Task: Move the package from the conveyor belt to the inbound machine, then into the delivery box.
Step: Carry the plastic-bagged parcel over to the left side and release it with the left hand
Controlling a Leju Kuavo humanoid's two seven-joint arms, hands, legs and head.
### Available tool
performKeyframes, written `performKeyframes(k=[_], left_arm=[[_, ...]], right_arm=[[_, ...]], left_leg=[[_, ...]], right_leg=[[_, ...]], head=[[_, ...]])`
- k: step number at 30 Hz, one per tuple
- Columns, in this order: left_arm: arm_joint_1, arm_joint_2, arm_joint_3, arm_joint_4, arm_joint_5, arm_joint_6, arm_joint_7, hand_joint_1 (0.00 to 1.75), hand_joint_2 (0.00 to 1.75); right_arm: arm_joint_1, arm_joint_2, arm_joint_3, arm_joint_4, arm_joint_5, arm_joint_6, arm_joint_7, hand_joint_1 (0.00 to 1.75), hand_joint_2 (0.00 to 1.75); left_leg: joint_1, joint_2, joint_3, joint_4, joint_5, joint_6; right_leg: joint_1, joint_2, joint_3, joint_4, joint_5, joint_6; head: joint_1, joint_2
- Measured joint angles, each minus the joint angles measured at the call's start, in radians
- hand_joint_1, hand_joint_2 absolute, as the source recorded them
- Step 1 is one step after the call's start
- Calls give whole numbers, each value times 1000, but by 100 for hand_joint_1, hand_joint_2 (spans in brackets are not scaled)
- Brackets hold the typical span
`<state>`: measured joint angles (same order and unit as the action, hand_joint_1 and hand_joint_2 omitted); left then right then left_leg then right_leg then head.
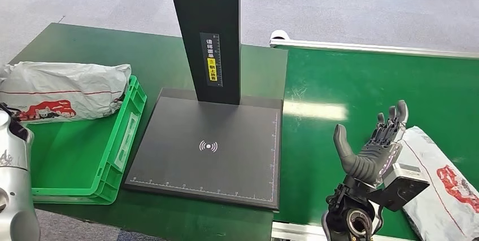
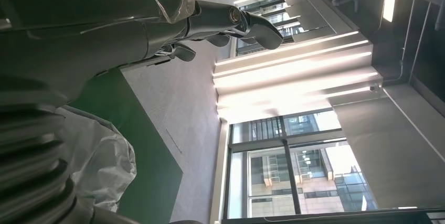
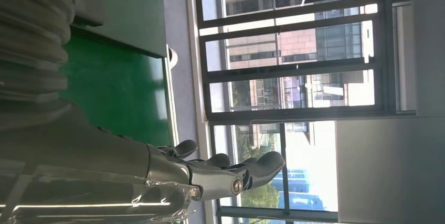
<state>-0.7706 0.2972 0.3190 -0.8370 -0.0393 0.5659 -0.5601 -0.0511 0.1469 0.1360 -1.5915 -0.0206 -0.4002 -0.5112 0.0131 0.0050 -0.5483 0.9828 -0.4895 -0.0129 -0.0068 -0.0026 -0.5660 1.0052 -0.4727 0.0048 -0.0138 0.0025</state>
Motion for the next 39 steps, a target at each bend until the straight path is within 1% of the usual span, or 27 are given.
performKeyframes(k=[3,5,6,9,10,11,12,14,16,17,18,20,21,22,23,25,26,28,30,32,34,39], left_arm=[[6,-2,0,-9,11,-12,-12,0,175],[31,-14,-2,-48,40,-53,-32,0,175],[55,-27,-7,-86,61,-85,-40,0,175],[175,-98,-59,-253,145,-197,-44,0,175],[224,-128,-90,-314,173,-222,-46,0,175],[274,-157,-125,-370,193,-232,-50,0,175],[324,-188,-166,-424,202,-229,-58,0,175],[415,-246,-248,-516,196,-195,-78,0,175],[495,-297,-322,-581,193,-169,-80,0,175],[531,-320,-354,-601,197,-166,-75,0,175],[562,-341,-384,-613,202,-168,-69,0,175],[608,-376,-432,-620,212,-174,-68,0,175],[624,-389,-447,-620,219,-176,-69,0,175],[635,-399,-457,-620,225,-178,-70,0,175],[645,-407,-461,-621,230,-179,-71,0,175],[669,-417,-462,-629,237,-180,-71,0,175],[681,-420,-461,-634,238,-180,-71,0,175],[700,-424,-461,-641,242,-181,-70,0,175],[709,-427,-461,-642,249,-176,-69,0,175],[716,-429,-461,-642,257,-169,-68,0,175],[722,-430,-460,-643,261,-166,-68,0,175],[730,-430,-459,-645,281,-155,-68,0,175]], right_arm=[[-1,0,-1,0,1,2,-3,0,175],[0,0,-1,-2,-7,21,-23,0,175],[0,0,0,-9,-28,50,-40,0,175],[-2,1,18,-64,-138,203,-76,0,175],[-8,1,30,-90,-163,242,-72,0,175],[-15,2,40,-115,-173,260,-60,0,175],[-24,4,49,-137,-170,256,-46,0,175],[-36,8,58,-163,-148,210,-17,0,175],[-38,12,60,-170,-159,189,-4,0,175],[-37,15,60,-171,-198,211,-3,0,131],[-36,19,58,-171,-260,253,-3,0,87],[-35,34,56,-179,-423,376,7,0,0],[-35,43,57,-188,-493,426,18,0,0],[-34,55,61,-202,-542,451,33,0,0],[-31,67,69,-220,-570,440,46,0,0],[-22,90,108,-268,-584,355,54,0,0],[-20,97,141,-295,-577,304,43,0,0],[-24,100,220,-344,-538,216,-5,0,0],[-40,95,298,-385,-503,149,-46,0,0],[-56,87,364,-418,-493,117,-58,0,0],[-66,79,412,-439,-491,108,-64,0,0],[-89,62,476,-465,-490,104,-84,0,0]], left_leg=[[0,0,0,0,0,0],[0,0,0,0,0,0],[-1,0,0,0,0,0],[-2,0,0,0,-1,1],[-3,1,0,0,-1,1],[-3,1,0,0,-2,1],[-3,2,0,0,-2,1],[-3,2,1,0,-3,2],[-3,1,1,0,-4,2],[-3,1,1,0,-4,2],[-3,1,0,0,-4,3],[-3,1,0,0,-4,2],[-2,1,0,0,-4,2],[-2,1,0,0,-4,2],[-1,1,1,0,-4,2],[-1,2,1,0,-4,2],[0,1,0,0,-4,2],[0,1,0,0,-3,2],[0,2,0,0,-3,2],[0,2,0,0,-3,2],[0,2,0,0,-3,2],[-1,1,1,0,-3,2]], right_leg=[[0,0,0,0,0,0],[0,0,0,0,0,0],[-1,0,0,0,0,0],[-2,0,0,0,0,0],[-2,0,0,0,0,0],[-3,1,0,-1,0,0],[-3,1,0,-1,0,0],[-3,1,0,-1,0,1],[-3,1,0,-2,0,1],[-3,1,0,-2,-1,1],[-3,1,0,-2,-1,1],[-3,1,0,-2,-1,1],[-2,1,0,-2,-1,1],[-2,1,0,-2,-1,1],[-1,1,0,-1,-1,1],[-1,1,0,-1,-1,1],[0,1,0,-1,-1,0],[0,1,-1,-1,-1,0],[0,1,-1,-1,-1,0],[0,1,0,-1,-1,0],[0,1,0,-1,-1,0],[-1,1,1,-1,-1,0]], head=[[0,0],[0,0],[0,0],[0,0],[0,0],[0,0],[0,0],[0,0],[0,0],[0,0],[0,0],[0,0],[0,0],[0,0],[0,0],[0,0],[0,0],[0,0],[0,0],[0,0],[0,0],[0,0]])
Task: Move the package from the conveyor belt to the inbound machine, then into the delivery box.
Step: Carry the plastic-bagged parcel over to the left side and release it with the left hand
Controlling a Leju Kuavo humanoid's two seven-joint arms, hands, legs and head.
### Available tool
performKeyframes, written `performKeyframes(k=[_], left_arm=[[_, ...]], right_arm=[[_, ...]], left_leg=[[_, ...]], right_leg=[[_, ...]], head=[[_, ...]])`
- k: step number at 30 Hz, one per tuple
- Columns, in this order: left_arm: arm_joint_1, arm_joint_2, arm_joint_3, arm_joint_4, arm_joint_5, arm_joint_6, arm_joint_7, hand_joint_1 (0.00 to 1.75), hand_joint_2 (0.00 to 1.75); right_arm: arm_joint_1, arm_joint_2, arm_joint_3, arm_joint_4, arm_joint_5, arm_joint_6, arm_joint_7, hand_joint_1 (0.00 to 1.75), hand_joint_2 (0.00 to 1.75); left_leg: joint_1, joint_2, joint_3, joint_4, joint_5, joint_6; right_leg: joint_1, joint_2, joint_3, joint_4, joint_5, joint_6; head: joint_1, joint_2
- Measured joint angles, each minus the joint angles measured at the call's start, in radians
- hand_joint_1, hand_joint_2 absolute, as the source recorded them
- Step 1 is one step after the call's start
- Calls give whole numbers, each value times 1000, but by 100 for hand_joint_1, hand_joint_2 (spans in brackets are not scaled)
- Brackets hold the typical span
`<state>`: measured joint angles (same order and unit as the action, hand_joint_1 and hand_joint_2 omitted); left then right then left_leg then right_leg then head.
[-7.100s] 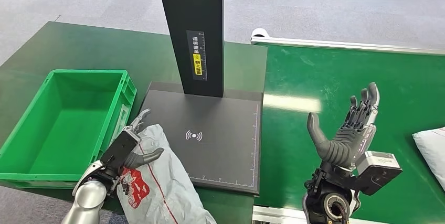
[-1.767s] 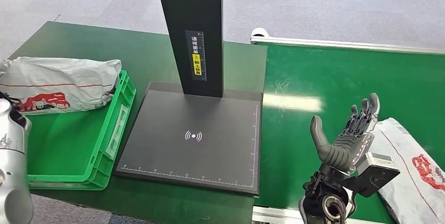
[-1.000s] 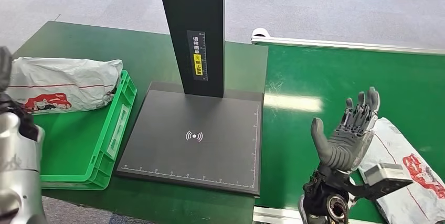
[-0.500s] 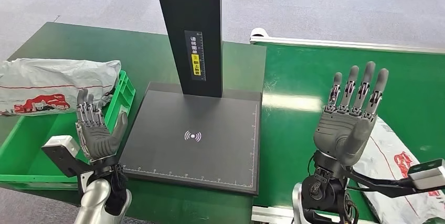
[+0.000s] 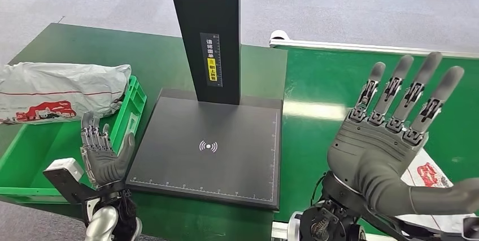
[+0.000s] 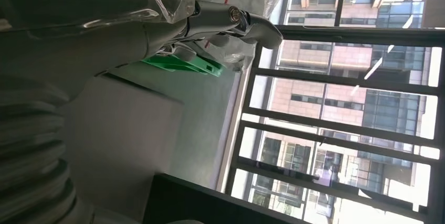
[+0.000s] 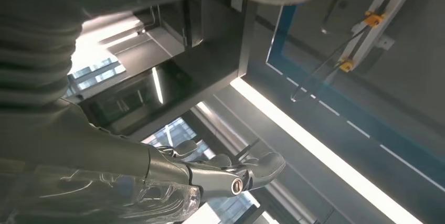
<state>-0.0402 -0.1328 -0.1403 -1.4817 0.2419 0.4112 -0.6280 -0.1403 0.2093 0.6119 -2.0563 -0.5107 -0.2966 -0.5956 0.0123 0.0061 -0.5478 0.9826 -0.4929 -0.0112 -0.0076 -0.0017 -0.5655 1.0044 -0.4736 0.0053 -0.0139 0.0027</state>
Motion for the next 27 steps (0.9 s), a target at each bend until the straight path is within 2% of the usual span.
performKeyframes(k=[9,27], left_arm=[[5,8,-1,0,35,13,-1,0,175],[6,15,-6,13,62,49,-18,0,175]], right_arm=[[-58,-26,90,-40,18,-59,-6,0,0],[-108,-34,119,-41,-7,-121,7,0,0]], left_leg=[[0,0,0,0,0,0],[0,0,0,0,0,0]], right_leg=[[1,0,0,0,0,0],[0,0,0,0,0,0]], head=[[0,0],[0,0]])
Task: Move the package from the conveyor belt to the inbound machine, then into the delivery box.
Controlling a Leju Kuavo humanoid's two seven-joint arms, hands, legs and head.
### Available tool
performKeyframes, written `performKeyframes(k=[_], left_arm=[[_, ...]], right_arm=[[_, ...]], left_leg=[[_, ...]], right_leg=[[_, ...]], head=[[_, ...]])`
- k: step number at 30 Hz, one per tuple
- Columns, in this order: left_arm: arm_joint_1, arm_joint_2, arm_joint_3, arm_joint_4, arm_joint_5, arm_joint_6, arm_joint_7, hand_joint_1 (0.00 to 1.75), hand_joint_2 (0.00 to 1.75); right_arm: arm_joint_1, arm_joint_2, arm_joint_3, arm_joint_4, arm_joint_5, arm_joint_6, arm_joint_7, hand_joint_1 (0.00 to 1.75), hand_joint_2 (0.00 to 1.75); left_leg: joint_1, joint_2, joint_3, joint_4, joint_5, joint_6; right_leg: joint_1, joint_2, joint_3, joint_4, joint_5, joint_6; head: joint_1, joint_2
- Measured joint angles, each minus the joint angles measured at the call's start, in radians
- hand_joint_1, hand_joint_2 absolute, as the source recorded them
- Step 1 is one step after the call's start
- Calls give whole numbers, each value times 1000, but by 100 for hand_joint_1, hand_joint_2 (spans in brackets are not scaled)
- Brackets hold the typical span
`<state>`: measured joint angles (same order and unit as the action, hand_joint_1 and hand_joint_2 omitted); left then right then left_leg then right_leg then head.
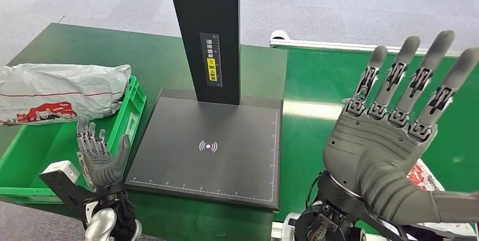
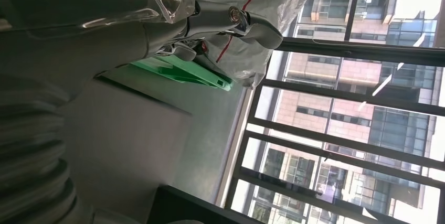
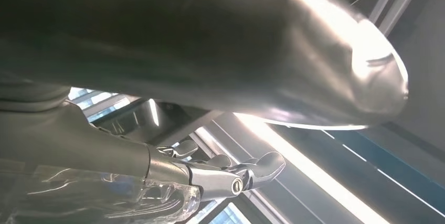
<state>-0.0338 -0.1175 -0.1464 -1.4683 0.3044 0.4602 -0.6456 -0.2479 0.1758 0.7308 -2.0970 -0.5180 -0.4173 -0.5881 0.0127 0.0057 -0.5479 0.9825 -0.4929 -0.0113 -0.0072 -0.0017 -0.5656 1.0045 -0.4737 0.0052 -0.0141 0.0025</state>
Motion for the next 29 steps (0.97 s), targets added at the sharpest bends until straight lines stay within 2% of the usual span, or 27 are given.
performKeyframes(k=[4,7,9,11,13,14,16,18,21,26,29], left_arm=[[1,0,0,0,0,2,-1,0,175],[6,0,-1,0,-1,17,0,0,175],[12,0,-3,0,-7,29,2,0,175],[16,-2,-7,0,-16,36,3,0,175],[22,-3,-10,0,-24,41,3,0,175],[26,-4,-11,0,-27,42,2,0,175],[32,-5,-11,0,-31,42,3,0,175],[35,-7,-12,0,-34,41,3,0,175],[38,-9,-12,0,-39,35,4,0,175],[51,-13,-11,0,-42,26,5,0,175],[54,-15,-11,0,-47,16,5,0,175]], right_arm=[[-2,0,0,0,1,-19,3,0,0],[26,13,-24,16,16,-164,36,0,0],[45,18,-80,90,30,-235,98,0,0],[44,4,-143,216,48,-220,143,0,0],[43,-12,-197,346,63,-157,131,0,0],[44,-17,-224,401,69,-124,116,0,44],[45,-22,-270,481,100,-97,118,0,44],[45,-31,-297,540,186,-106,177,0,44],[52,-57,-338,650,352,-93,268,0,175],[87,-77,-459,799,542,-1,251,0,175],[101,-80,-512,838,560,47,248,0,175]], left_leg=[[0,0,0,0,0,0],[0,0,0,0,0,0],[0,1,0,0,0,0],[0,1,1,0,0,0],[0,-1,1,0,0,0],[0,-2,1,0,0,0],[0,-3,1,0,0,0],[0,-3,1,0,0,0],[0,-3,1,0,0,0],[0,-4,0,0,0,0],[0,-4,0,0,0,0]], right_leg=[[0,0,0,0,0,0],[0,0,0,0,0,0],[0,1,0,0,0,0],[0,0,1,0,0,0],[0,-2,2,0,0,0],[0,-2,2,0,0,0],[0,-3,2,0,0,0],[0,-2,2,0,0,0],[0,-3,1,0,0,1],[0,-3,1,0,-1,1],[0,-3,1,0,-1,1]], head=[[0,0],[0,0],[0,0],[0,0],[0,0],[0,0],[0,0],[0,0],[0,0],[0,0],[0,0]])
